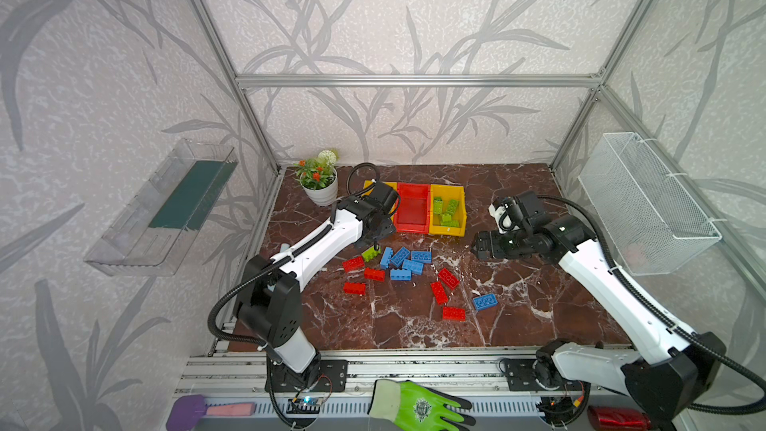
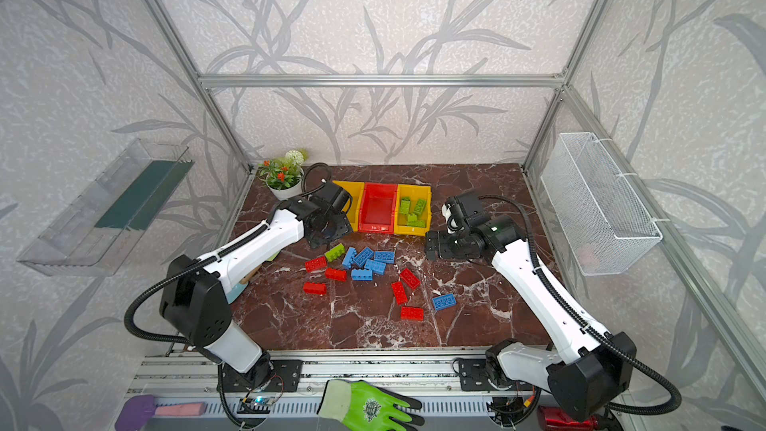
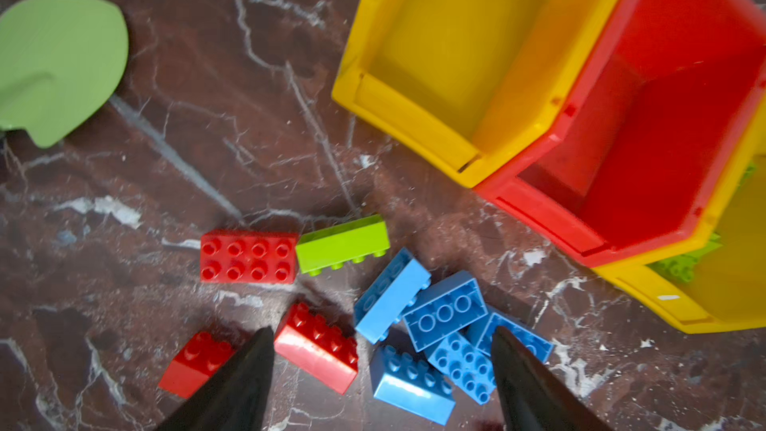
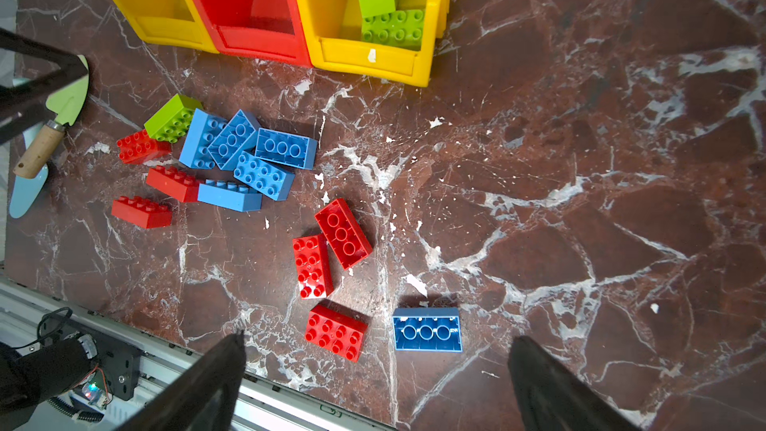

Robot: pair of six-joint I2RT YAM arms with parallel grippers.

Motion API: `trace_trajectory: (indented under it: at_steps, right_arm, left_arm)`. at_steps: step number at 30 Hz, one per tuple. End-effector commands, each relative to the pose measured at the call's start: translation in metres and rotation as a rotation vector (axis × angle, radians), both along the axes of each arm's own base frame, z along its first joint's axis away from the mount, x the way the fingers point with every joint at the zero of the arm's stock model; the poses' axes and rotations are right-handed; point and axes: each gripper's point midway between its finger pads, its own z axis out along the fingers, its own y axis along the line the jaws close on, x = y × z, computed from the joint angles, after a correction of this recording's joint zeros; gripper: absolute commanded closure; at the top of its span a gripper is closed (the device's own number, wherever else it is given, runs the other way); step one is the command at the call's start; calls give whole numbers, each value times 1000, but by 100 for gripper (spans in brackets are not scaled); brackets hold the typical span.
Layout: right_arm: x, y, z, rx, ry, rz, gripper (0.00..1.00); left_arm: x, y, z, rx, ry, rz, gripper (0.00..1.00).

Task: Sort the legos into containers by color
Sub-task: 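Lower the left gripper back to the pile and grasp another lime-green brick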

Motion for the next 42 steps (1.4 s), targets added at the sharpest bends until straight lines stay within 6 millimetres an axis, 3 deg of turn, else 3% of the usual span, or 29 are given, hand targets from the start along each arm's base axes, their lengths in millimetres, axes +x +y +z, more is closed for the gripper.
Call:
trace_trajectory:
  at_steps: [1,16,24,35,42]
  right_arm:
    - [5,14,17,44,-45,41,1]
    - [-14,23,11,40,-9,49,1]
    - [-11,20,14,7,-17,40,1]
    - [-6,21,11,-8,-5,39,1]
    - [-3,22,10,-23,-3,46,1]
  left_arm:
    - [-6,7,-2,-35,-27,103,18]
    - [5,14,-56,-13,61,127,18]
    - [13,13,-81,7,105,126,18]
    - [21,11,-100,11,142,119,19]
    - [26,8,-104,15,160,106,28]
